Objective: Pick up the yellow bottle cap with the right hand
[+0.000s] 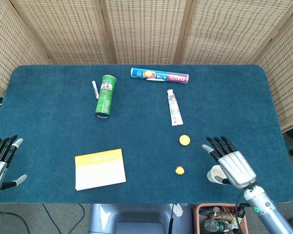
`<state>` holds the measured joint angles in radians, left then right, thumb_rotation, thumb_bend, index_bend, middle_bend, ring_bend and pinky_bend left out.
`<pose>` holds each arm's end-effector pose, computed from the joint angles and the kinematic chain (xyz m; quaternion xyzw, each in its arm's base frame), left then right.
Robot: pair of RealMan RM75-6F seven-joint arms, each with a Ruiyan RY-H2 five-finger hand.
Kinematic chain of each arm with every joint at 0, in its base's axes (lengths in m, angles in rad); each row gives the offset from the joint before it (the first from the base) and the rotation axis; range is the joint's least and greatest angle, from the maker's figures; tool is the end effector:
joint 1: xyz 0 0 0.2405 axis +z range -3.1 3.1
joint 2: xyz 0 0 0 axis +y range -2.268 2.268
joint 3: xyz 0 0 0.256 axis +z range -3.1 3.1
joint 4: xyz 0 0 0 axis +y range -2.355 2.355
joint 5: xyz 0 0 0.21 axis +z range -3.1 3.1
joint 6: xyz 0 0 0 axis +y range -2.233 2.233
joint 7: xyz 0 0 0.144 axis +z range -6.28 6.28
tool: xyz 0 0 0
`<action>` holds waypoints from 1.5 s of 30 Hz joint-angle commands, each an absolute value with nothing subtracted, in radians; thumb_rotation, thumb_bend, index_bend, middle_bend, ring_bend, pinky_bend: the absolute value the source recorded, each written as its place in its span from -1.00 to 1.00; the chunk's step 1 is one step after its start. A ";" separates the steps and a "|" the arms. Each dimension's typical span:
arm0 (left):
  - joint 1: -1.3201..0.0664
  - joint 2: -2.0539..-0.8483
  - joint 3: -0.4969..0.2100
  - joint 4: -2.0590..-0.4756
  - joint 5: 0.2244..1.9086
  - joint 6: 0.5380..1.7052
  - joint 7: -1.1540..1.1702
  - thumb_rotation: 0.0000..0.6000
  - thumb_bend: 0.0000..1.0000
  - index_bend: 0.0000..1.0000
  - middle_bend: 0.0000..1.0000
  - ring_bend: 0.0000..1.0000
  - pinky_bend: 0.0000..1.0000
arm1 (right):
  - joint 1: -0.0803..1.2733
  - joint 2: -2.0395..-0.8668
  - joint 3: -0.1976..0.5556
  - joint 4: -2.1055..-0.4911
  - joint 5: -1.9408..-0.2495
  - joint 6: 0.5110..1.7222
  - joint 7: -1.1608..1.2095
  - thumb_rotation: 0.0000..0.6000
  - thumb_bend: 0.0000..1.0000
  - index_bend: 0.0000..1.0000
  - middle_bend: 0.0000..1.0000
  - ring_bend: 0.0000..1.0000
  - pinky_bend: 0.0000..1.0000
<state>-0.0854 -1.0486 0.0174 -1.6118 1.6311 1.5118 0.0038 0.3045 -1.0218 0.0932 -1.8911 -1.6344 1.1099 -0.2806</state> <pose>-0.3035 0.1662 0.1684 -0.6525 -0.3491 -0.3765 0.5574 -0.2079 -0.2248 0.1165 0.7736 -0.2972 0.3476 0.4386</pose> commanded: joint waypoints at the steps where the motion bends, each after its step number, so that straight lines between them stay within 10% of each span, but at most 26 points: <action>1: -0.098 -1.048 0.009 -1.615 1.611 1.489 0.005 1.00 -1.00 -1.00 -1.00 -1.00 -1.00 | 0.446 -1.134 0.131 -1.843 -1.534 0.932 -0.374 1.00 -1.00 -0.80 -1.00 -1.00 -1.00; 18: -0.122 -1.037 -0.004 -1.622 1.567 1.438 -0.005 1.00 -1.00 -1.00 -1.00 -1.00 -1.00 | 0.565 -1.334 0.108 -1.689 -1.348 0.800 -0.457 1.00 -0.50 -0.33 -1.00 -1.00 -1.00; 45: -0.127 -1.037 -0.001 -1.627 1.556 1.430 0.002 1.00 -1.00 -1.00 -1.00 -1.00 -1.00 | 0.601 -1.428 0.028 -1.593 -1.329 0.820 -0.383 1.00 -0.23 -0.07 -1.00 -1.00 -1.00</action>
<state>-0.1275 -1.0375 -0.0013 -1.6273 1.5557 1.4301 0.0021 0.6000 -1.4235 0.0272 -1.5970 -1.3229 0.8145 -0.3958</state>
